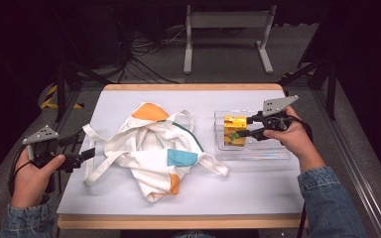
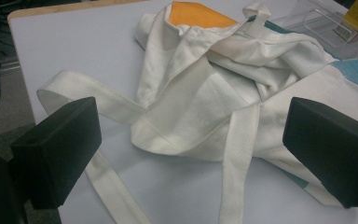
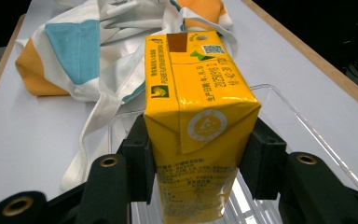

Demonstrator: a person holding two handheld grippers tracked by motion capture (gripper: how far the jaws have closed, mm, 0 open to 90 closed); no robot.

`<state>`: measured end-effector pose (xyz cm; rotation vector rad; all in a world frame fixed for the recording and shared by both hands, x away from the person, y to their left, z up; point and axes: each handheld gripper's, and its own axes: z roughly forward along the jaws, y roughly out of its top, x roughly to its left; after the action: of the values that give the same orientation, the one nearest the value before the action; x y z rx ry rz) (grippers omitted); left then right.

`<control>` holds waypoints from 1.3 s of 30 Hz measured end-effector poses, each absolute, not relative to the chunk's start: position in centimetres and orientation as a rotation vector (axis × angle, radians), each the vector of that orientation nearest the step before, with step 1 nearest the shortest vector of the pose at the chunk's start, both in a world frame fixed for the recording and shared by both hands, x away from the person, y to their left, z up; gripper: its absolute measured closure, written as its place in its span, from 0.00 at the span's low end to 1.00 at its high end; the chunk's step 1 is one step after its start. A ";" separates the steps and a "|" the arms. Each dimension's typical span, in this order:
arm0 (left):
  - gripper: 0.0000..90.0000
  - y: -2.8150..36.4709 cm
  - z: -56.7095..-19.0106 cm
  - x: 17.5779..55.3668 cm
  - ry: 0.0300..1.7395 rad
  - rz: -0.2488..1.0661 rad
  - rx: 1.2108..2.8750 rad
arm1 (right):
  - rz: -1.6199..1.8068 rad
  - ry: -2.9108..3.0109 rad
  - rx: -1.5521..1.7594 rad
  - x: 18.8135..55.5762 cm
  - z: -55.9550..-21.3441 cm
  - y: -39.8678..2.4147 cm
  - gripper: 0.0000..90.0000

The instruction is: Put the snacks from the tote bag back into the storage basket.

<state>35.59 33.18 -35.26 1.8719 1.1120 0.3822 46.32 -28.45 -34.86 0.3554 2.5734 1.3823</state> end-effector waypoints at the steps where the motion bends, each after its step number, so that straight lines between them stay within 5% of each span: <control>1: 0.06 33.2 -35.3 35.6 1.113 0.382 1.872 | 1.379 2.582 0.349 46.3 -34.9 -28.4 0.58; 39: 0.06 32.8 -35.4 36.3 1.099 0.367 1.882 | 1.241 2.783 0.290 46.4 -36.6 -27.0 0.57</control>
<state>36.26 32.75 -35.44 1.8820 1.0990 0.3673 46.44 -27.00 -36.63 0.2905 2.7829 1.2411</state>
